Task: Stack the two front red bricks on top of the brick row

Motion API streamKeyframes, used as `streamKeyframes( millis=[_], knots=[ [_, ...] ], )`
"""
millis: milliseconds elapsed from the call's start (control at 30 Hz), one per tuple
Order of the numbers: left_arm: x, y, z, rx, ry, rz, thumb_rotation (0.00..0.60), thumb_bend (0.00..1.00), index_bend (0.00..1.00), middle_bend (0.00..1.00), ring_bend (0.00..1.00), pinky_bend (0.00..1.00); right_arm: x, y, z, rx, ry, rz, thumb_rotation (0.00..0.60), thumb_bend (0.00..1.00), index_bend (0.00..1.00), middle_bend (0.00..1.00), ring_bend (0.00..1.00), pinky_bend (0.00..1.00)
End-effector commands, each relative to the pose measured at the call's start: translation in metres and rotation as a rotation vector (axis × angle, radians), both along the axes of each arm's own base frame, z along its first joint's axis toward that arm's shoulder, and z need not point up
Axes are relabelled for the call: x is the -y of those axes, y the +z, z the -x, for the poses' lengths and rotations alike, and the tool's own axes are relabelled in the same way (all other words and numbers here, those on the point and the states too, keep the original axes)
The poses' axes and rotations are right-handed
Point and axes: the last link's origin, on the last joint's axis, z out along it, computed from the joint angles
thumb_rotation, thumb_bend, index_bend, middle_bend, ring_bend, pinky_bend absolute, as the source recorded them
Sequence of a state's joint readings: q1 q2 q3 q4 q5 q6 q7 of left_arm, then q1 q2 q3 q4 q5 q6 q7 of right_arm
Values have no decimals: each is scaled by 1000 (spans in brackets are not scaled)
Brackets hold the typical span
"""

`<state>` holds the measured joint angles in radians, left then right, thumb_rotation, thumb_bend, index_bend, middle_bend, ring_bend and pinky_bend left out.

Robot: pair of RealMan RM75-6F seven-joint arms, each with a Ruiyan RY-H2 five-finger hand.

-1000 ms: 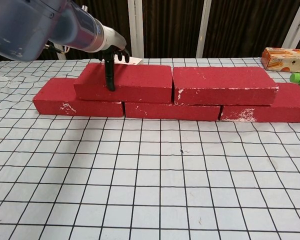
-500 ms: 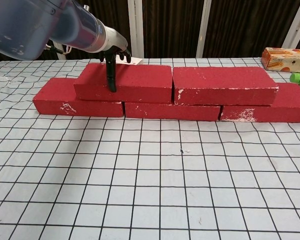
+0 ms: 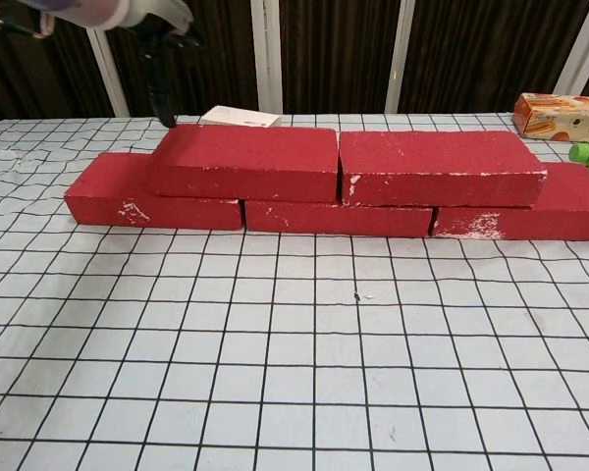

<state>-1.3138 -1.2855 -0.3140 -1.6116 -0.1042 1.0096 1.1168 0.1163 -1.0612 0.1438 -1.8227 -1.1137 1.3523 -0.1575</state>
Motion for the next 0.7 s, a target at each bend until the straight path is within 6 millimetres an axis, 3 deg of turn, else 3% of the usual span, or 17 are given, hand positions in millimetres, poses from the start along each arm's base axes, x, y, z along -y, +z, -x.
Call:
streamKeyframes(
  millis=[33, 233, 400, 700],
  knots=[
    [5, 14, 30, 21, 21, 3, 600, 0, 158, 124, 69, 185, 0, 0, -1, 0, 3, 1, 600, 154, 0, 0, 0, 0],
    [8, 28, 67, 33, 14, -5, 600, 0, 231, 216, 116, 222, -1, -1, -2, -2, 5, -1, 600, 153, 0, 0, 0, 0],
    [10, 29, 89, 28, 18, 4, 600, 0, 263, 230, 119, 223, -2, -1, -3, -3, 7, -1, 600, 153, 0, 0, 0, 0],
    [10, 18, 112, 9, 39, 27, 600, 0, 251, 233, 119, 223, -1, -2, -3, -3, 8, -5, 600, 153, 0, 0, 0, 0]
  ],
)
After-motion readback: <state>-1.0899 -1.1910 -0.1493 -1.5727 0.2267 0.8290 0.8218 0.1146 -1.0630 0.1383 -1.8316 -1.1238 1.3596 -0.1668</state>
